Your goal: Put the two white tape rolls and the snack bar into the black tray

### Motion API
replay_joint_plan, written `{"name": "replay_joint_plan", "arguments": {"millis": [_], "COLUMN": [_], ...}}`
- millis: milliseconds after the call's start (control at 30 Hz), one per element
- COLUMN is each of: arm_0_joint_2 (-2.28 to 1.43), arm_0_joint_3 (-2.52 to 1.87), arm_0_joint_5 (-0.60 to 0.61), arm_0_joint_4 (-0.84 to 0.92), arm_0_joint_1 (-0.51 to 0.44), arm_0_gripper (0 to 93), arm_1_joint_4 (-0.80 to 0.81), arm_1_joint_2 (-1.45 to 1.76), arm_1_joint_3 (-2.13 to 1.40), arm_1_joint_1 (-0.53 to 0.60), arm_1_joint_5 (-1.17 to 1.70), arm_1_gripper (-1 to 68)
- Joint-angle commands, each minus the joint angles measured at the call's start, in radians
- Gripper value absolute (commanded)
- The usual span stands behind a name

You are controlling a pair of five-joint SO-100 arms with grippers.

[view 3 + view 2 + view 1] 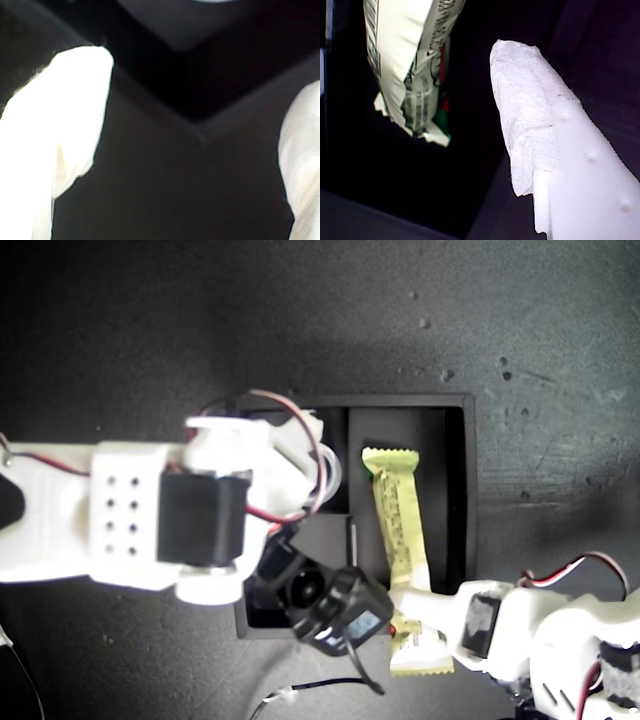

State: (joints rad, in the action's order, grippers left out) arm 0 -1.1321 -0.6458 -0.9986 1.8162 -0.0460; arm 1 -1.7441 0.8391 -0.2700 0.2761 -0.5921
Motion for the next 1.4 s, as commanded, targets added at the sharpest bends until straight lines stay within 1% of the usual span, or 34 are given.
{"name": "replay_joint_plan", "arguments": {"millis": [0,100,200,233,300,400,467,567,667,833,967,1033,1233,1367], "arm_0_joint_2": [-0.328,-0.522,-0.655,-0.695,-0.787,-0.940,-1.034,-1.115,-1.078,-0.934,-0.873,-0.848,-0.793,-0.764], "arm_0_joint_3": [-0.137,-0.291,-0.476,-0.554,-0.746,-1.060,-1.249,-1.463,-1.548,-1.513,-1.509,-1.503,-1.497,-1.497], "arm_0_joint_5": [-0.006,-0.064,-0.176,-0.215,-0.276,-0.365,-0.413,-0.462,-0.469,-0.423,-0.387,-0.379,-0.380,-0.379], "arm_0_joint_4": [0.020,0.020,0.008,-0.021,-0.135,-0.374,-0.538,-0.772,-0.930,-0.997,-1.034,-1.040,-1.049,-1.062], "arm_0_joint_1": [0.029,0.012,-0.052,-0.083,-0.144,-0.227,-0.282,-0.359,-0.411,-0.420,-0.400,-0.391,-0.370,-0.357], "arm_0_gripper": [21.3,17.3,14.4,13.6,12.2,10.8,10.6,10.6,10.7,12.1,13.0,13.2,13.8,14.1], "arm_1_joint_4": [-0.058,-0.058,-0.058,-0.058,-0.058,-0.058,-0.058,-0.057,-0.057,-0.041,0.060,0.086,0.098,0.097], "arm_1_joint_2": [0.098,0.184,0.305,0.350,0.437,0.575,0.676,0.801,0.851,0.853,0.853,0.853,0.853,0.853], "arm_1_joint_3": [0.028,0.074,0.103,0.103,0.092,0.014,-0.069,-0.206,-0.330,-0.526,-0.721,-0.787,-0.827,-0.830], "arm_1_joint_1": [-0.037,-0.077,-0.117,-0.135,-0.187,-0.264,-0.288,-0.287,-0.256,-0.210,-0.152,-0.135,-0.086,-0.077], "arm_1_joint_5": [0.411,0.426,0.388,0.350,0.235,0.015,-0.117,-0.265,-0.351,-0.437,-0.500,-0.534,-0.571,-0.572], "arm_1_gripper": [21.3,18.4,13.7,12.1,11.6,11.5,11.7,11.6,11.5,11.5,11.5,11.4,10.5,9.7]}}
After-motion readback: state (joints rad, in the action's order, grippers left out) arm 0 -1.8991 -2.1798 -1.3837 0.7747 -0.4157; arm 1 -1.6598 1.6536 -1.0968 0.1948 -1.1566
